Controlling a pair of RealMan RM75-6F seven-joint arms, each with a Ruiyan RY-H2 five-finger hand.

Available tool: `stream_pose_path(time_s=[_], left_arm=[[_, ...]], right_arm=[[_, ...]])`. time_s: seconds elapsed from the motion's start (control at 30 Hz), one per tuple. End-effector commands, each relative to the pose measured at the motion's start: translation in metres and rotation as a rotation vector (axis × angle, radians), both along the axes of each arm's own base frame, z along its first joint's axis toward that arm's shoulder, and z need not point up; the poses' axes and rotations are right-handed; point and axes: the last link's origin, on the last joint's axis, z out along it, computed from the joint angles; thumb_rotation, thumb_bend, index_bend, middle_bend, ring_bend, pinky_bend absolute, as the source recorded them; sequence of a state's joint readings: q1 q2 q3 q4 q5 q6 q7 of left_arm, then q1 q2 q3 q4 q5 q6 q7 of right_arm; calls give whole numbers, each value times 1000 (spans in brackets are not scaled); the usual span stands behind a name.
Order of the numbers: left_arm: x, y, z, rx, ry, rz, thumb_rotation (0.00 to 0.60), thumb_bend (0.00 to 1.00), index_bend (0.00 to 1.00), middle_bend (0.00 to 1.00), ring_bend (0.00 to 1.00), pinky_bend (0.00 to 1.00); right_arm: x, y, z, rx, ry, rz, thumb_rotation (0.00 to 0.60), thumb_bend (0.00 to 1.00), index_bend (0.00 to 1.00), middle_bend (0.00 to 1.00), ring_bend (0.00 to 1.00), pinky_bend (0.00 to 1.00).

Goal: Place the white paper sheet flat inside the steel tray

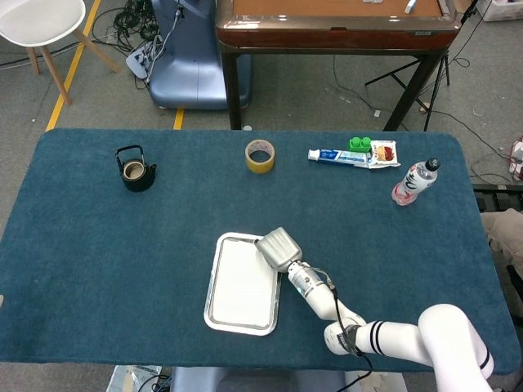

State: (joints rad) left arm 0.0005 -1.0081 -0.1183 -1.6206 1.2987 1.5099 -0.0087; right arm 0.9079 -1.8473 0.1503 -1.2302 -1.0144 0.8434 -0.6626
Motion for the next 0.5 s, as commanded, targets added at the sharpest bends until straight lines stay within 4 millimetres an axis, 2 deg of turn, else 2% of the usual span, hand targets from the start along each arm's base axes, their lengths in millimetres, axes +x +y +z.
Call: stream_pose_path(time_s=[0.03, 0.3, 0.5], left_arm=[[0, 0, 0, 1, 1, 0, 600, 240, 589, 466, 352, 558], [0, 0, 0, -1, 1, -1, 600, 240, 589, 466, 352, 558], [0, 1, -1, -3, 1, 1, 600, 240, 583, 466, 352, 558]], right_arm=[[0, 1, 0, 2, 3, -1, 600, 768, 446, 1000, 1000, 1000], [2, 1, 6, -9, -13, 5, 600, 768, 446, 1000, 1000, 1000], [4, 0, 29, -60, -54, 23, 600, 746, 446, 1000, 1000, 1000]])
